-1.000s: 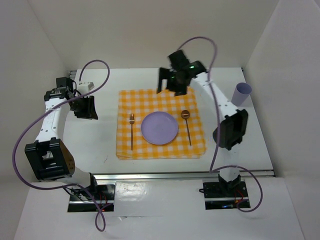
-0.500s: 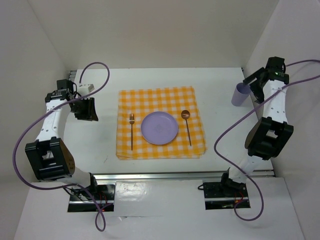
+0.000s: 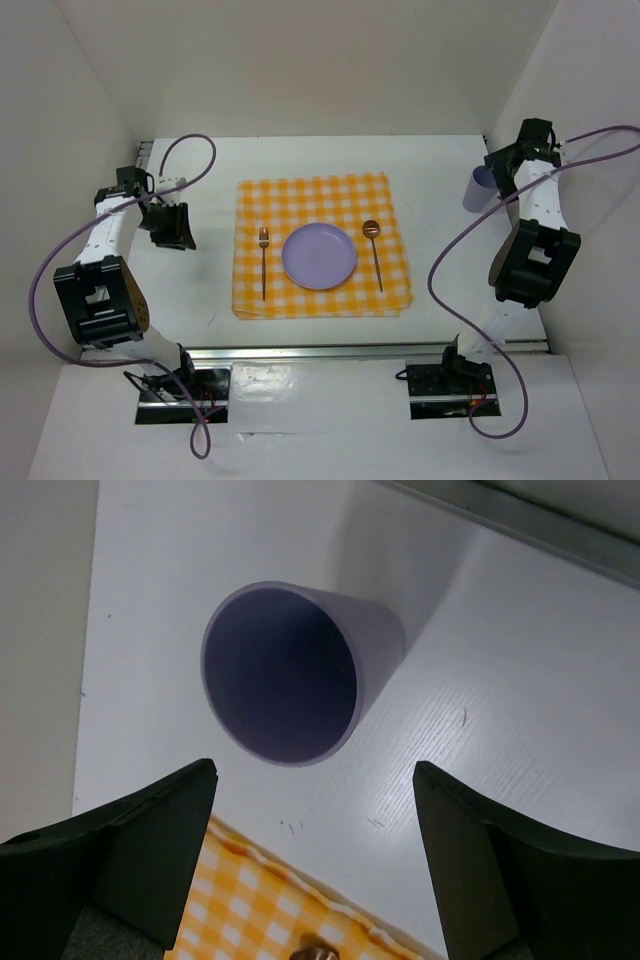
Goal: Set the dinner table for one person
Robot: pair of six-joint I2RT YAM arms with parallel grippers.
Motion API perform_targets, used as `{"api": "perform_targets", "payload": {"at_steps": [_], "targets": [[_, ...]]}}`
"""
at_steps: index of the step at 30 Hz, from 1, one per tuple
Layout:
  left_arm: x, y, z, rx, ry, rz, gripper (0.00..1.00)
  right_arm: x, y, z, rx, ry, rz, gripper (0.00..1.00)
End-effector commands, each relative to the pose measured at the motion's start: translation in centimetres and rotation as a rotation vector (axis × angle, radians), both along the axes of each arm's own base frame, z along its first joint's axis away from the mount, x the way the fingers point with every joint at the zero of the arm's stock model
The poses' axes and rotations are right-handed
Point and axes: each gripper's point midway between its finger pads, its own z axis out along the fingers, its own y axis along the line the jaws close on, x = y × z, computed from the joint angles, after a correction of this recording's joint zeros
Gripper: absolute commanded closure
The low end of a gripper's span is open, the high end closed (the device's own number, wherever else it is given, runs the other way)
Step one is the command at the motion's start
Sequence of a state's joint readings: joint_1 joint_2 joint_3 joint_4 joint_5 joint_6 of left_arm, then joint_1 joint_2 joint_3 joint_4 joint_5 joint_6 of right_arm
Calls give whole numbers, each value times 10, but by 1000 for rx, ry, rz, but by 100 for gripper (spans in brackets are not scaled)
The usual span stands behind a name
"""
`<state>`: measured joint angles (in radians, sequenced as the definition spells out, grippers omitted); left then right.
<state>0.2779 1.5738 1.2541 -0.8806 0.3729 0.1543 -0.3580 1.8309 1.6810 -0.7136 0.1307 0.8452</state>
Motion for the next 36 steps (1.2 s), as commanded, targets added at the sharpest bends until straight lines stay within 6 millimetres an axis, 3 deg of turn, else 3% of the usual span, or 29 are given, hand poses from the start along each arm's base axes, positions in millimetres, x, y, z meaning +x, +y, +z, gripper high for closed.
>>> {"api": "perform_targets", "payload": {"at_steps": [1,3,8,13,16,17,20,21,22,24,25,27,28,29,30,31,32,33,34,35,36], "targets": [[7,2,2,-18,-22,-4,58,12,-13,-12,5,-12,-76,13],[7,5,2,-18,-22,7,58,18,-17,-12,-8,-30,-82,14],[7,5,-1,-21,-14,7,58,28,-19,-43,13,26,-68,14],[6,8,-2,-1,-8,14,58,41,-19,-55,26,29,-45,26],[6,10,-2,7,-5,16,58,40,-17,-63,41,48,-40,42],[6,10,-2,4,-3,24,58,37,-16,-67,39,61,-32,56],[8,9,1,-3,-14,21,58,37,-19,-57,7,42,-21,79],[8,9,1,-4,-14,21,58,36,-19,-57,2,46,-12,93],[8,9,1,-4,-14,21,58,40,-16,-45,-25,30,21,99],[9,9,3,-3,-14,21,58,46,-13,-29,-62,8,62,100],[9,9,3,-4,-14,21,58,49,-6,-24,-78,6,93,100],[9,7,4,-13,-17,18,58,63,9,6,-138,-42,207,100],[9,7,4,-13,-17,18,58,66,19,9,-139,-36,263,100],[9,7,4,-13,-17,18,58,71,40,13,-133,-42,374,100],[9,7,7,-10,-27,18,58,81,50,38,-152,-87,422,100],[9,7,7,-10,-27,18,58,84,62,43,-153,-80,468,100],[9,7,7,-7,-30,10,58,83,89,30,-133,-23,543,100],[7,6,4,-9,-22,10,58,90,103,50,-171,-50,610,100],[7,6,4,-9,-21,10,58,91,118,50,-177,-34,654,100],[4,6,4,-12,-11,10,58,84,134,28,-138,47,706,100],[4,6,4,-12,-11,10,58,82,163,25,-143,72,779,100]]}}
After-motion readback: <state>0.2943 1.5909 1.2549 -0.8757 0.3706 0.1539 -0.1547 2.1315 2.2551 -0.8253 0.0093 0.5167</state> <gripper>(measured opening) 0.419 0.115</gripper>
